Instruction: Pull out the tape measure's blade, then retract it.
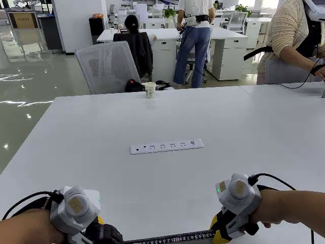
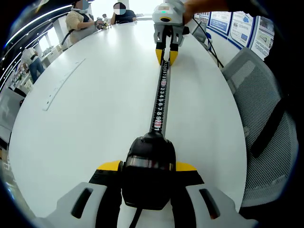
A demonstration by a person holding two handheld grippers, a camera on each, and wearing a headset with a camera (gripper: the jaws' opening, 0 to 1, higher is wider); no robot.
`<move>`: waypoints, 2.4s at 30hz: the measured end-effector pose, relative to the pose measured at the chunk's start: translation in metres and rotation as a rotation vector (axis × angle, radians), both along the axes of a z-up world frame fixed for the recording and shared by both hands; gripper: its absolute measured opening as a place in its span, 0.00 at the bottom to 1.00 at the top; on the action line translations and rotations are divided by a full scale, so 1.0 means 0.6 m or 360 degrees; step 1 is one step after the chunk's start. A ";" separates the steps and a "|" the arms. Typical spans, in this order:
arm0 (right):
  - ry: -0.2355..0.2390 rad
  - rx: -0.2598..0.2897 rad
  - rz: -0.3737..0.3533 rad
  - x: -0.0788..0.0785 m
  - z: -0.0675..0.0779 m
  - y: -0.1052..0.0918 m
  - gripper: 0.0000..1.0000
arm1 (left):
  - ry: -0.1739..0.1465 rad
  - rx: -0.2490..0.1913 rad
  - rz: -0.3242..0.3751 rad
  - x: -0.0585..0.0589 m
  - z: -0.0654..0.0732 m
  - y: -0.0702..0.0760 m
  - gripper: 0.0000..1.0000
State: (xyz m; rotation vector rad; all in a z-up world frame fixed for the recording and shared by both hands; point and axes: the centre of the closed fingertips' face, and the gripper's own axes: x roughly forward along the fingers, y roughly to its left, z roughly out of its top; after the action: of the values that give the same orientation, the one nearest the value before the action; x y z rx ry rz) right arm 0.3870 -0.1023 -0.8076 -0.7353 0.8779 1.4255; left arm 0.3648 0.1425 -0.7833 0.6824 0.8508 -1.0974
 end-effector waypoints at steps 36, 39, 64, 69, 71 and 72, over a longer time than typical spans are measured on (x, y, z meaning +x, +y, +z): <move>-0.0124 -0.0153 0.0157 0.001 0.006 0.003 0.13 | -0.0015 0.0053 0.0027 0.001 0.011 0.026 0.40; -0.0128 -0.0147 0.0148 0.001 0.010 0.004 0.15 | 0.0009 0.0044 0.0043 -0.003 0.012 0.030 0.43; -0.0108 -0.0164 0.0064 -0.007 0.013 -0.007 0.41 | 0.0080 -0.0081 0.0167 -0.014 0.027 0.025 0.85; -0.0057 -0.0180 0.0002 -0.017 0.009 -0.013 0.49 | 0.0084 -0.0116 0.0248 -0.013 0.029 0.027 0.98; -0.0047 -0.0168 -0.0047 -0.018 0.006 -0.015 0.52 | 0.0075 -0.0148 0.0277 -0.013 0.031 0.027 0.99; -0.0042 -0.0153 -0.0074 -0.019 0.006 -0.015 0.54 | 0.0077 -0.0158 0.0291 -0.015 0.032 0.028 0.99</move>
State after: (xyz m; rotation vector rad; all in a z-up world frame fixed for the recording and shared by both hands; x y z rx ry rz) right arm 0.3758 -0.1116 -0.8038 -0.7988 0.9423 1.3370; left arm 0.3561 0.1591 -0.7642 0.4869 0.8763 -0.9874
